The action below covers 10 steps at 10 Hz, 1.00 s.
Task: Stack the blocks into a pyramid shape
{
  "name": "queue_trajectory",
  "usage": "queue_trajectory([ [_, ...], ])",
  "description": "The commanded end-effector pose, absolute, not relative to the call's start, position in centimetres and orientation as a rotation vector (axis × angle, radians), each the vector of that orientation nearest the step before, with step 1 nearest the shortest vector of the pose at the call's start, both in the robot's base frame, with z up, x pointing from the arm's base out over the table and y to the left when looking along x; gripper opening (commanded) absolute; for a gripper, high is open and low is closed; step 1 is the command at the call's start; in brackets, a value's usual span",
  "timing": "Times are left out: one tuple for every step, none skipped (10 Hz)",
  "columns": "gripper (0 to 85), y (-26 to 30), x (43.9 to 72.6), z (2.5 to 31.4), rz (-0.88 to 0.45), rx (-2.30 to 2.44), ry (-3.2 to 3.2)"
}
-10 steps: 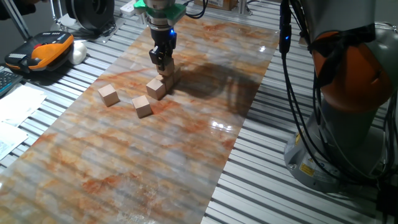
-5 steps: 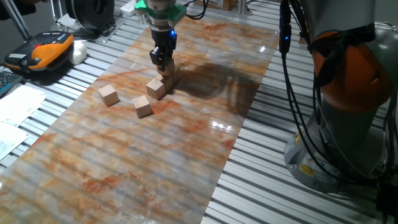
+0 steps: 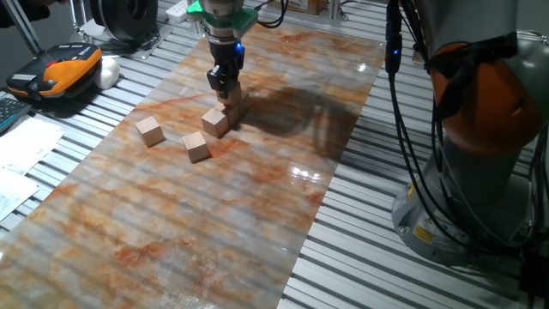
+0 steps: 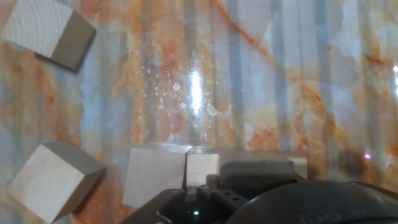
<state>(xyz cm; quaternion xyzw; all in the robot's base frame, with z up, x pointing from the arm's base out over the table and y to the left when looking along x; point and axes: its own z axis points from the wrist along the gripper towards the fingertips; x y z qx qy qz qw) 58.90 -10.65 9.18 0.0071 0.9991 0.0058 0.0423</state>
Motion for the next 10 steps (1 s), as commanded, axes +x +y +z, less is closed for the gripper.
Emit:
queue_trajectory([
  [0.0,-10.66,58.89,9.18,0.02,0.019,3.057],
  [0.0,-10.68,58.86,9.17,0.027,0.019,3.055],
  [0.0,-10.69,58.85,9.16,0.027,0.014,3.051],
  [0.0,-10.71,58.83,9.14,0.03,0.009,3.046],
  [0.0,-10.73,58.82,9.14,0.027,0.009,3.04],
  [0.0,-10.73,58.81,9.14,0.023,0.014,3.04],
  [0.0,-10.75,58.78,9.15,0.023,0.014,3.038],
  [0.0,-10.77,58.74,9.15,0.02,0.014,3.035],
  [17.0,-10.78,58.73,9.15,0.018,0.019,3.032],
  [17.0,-10.76,58.72,9.13,0.012,0.026,3.028],
])
